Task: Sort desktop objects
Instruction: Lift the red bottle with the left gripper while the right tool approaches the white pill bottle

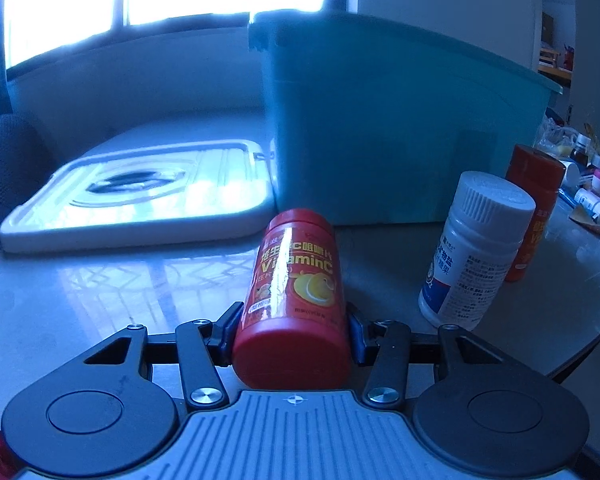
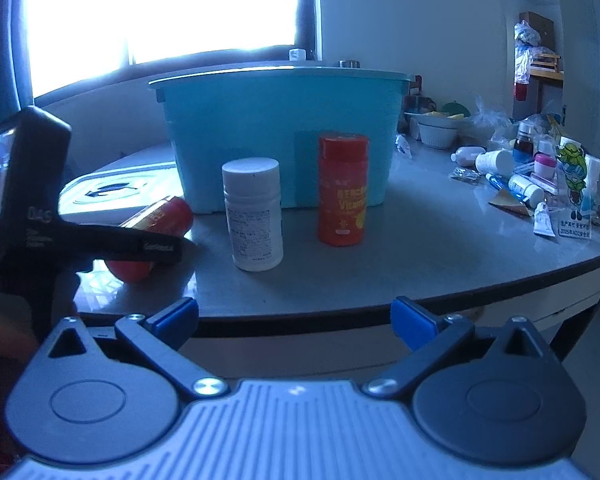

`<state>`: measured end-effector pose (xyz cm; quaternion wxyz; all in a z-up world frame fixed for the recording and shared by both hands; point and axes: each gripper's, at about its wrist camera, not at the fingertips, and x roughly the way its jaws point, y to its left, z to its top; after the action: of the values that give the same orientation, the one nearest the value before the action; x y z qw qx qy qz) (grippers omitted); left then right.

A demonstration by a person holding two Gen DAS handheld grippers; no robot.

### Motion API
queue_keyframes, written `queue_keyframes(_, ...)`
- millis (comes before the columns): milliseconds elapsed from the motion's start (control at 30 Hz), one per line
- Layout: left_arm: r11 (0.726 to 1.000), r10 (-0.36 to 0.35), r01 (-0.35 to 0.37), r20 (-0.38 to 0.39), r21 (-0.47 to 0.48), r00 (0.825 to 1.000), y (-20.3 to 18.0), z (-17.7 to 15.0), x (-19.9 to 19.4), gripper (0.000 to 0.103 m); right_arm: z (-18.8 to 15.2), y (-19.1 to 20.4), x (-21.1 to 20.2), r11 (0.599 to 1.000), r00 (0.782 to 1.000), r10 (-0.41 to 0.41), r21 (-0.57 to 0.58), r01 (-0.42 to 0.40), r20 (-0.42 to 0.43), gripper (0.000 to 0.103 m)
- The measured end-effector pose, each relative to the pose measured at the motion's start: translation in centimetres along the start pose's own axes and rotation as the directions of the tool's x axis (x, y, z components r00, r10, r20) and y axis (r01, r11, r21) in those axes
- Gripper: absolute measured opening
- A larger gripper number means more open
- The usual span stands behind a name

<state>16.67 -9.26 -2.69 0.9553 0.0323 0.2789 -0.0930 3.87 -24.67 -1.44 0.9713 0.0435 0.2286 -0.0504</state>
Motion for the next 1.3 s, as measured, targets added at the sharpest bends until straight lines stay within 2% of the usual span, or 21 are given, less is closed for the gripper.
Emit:
queue_keyframes(233,0.999,0.032,-0.032,0.011,0.001,0.999,1.8,0.1,-1.3,0.05,0.3,0.3,1.1,1.0,1.0,0.014,0.026,-0.014,0.02,0.103)
queue_keyframes(500,0.998,0.064,-0.064,0.007,-0.017,0.998,3.2,0.0,-2.2,0.05,0.6,1.6,2.0,0.999,0.998,0.048,0.004,-0.048,0.032,0.103)
queue_keyframes(1300,0.997,0.072,-0.072,0.012,-0.04,0.997,4.2,-0.2,-4.3,0.05,1.4,1.7,5.5,0.998,0.997,0.063,0.027,-0.064,0.034,0.103)
